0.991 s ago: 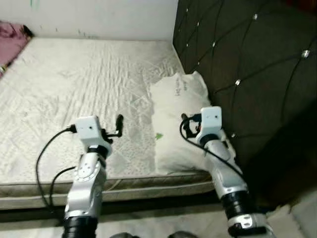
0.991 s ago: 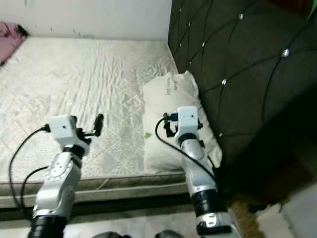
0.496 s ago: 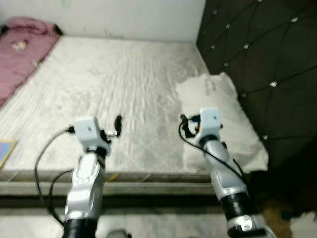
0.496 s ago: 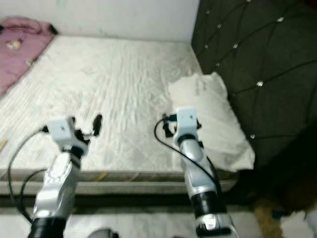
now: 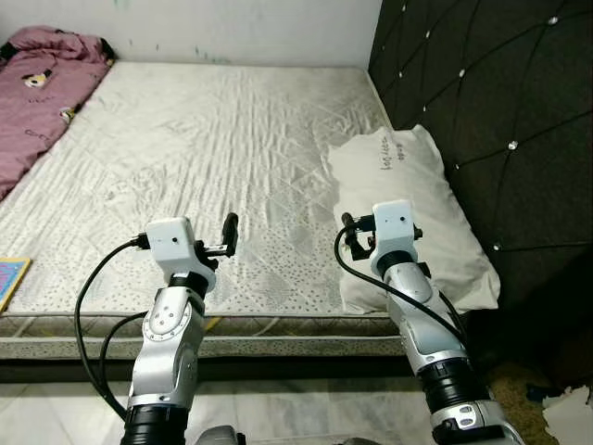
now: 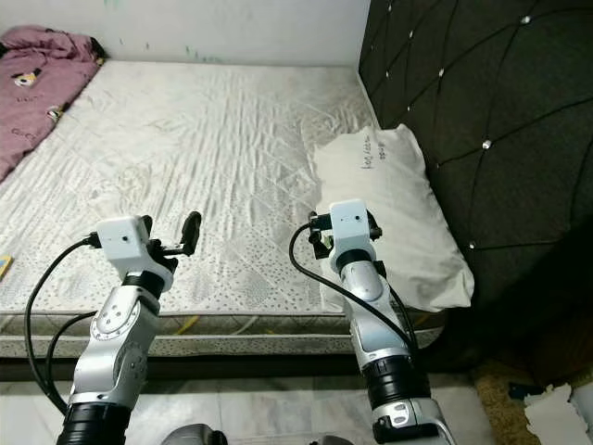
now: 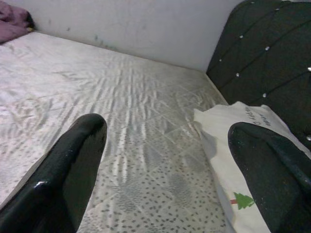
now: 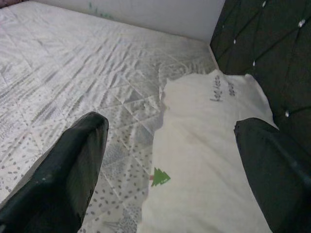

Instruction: Clean up the room

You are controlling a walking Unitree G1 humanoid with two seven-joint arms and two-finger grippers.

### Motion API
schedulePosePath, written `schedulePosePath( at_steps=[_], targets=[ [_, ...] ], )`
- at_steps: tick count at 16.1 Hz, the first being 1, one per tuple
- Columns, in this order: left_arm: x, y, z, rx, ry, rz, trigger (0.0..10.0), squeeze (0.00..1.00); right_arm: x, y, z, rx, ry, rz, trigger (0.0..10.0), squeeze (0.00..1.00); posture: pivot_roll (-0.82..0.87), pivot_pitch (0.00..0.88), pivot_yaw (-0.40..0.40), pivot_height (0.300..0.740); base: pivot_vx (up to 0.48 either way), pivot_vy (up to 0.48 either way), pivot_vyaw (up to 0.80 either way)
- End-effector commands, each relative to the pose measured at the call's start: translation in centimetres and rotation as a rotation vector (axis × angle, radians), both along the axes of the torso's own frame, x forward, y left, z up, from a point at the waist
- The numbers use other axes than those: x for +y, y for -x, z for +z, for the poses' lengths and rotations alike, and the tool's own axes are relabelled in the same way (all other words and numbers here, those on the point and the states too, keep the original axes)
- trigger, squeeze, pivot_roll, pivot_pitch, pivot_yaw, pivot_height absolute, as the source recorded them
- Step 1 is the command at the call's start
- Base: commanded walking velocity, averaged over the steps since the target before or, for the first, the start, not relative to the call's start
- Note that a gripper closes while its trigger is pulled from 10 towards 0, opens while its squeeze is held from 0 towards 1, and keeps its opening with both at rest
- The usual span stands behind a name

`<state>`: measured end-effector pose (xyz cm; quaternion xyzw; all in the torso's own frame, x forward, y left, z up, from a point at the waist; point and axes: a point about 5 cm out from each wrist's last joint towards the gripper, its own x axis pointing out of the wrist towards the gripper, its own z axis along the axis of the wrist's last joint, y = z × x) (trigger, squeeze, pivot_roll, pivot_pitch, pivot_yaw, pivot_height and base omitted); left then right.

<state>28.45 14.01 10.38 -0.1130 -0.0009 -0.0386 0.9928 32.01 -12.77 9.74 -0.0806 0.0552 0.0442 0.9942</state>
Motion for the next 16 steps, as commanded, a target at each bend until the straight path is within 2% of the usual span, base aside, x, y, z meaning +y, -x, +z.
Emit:
schedulePosePath(
  at_steps=[1, 4, 7, 9, 14, 16],
  targets=[
    [-0.31, -0.28, 0.42, -0.022, 0.006, -0.020, 10.0, 0.00, -0.10, 0.07, 0.52, -0.019, -0.042, -0.007, 10.0, 0.00, 0.04, 0.000, -0.008, 0.740, 0.000, 0.000, 0.00],
    [-0.28, -0.23, 0.51, -0.028, 0.012, -0.027, 10.0, 0.00, -0.26, 0.10, 0.59, -0.014, -0.077, -0.010, 10.0, 0.00, 0.04, 0.000, -0.007, 0.740, 0.089, 0.000, 0.00],
    [-0.24, -0.22, 0.50, -0.029, 0.013, -0.026, 10.0, 0.00, -0.19, -0.03, 0.59, -0.011, -0.085, -0.010, 10.0, 0.00, 0.04, 0.000, -0.009, 0.740, 0.282, 0.000, -0.80],
    [-0.26, -0.23, 0.45, -0.024, 0.015, -0.026, 10.0, 0.00, -0.15, -0.04, 0.65, -0.015, -0.087, -0.008, 10.0, 0.00, 0.04, 0.000, -0.009, 0.740, 0.272, 0.000, 0.00],
    [-0.33, -0.31, 0.37, -0.021, 0.024, -0.024, 10.0, 0.00, -0.29, 0.04, 0.38, 0.000, -0.082, -0.015, 10.0, 0.00, 0.04, 0.000, -0.008, 0.740, 0.000, 0.000, 0.00],
    [-0.42, -0.33, 0.39, -0.020, 0.029, -0.031, 10.0, 0.00, -0.34, 0.02, 0.32, 0.005, -0.080, -0.018, 10.0, 0.00, 0.04, 0.000, -0.008, 0.740, 0.000, 0.480, 0.00]
  ],
)
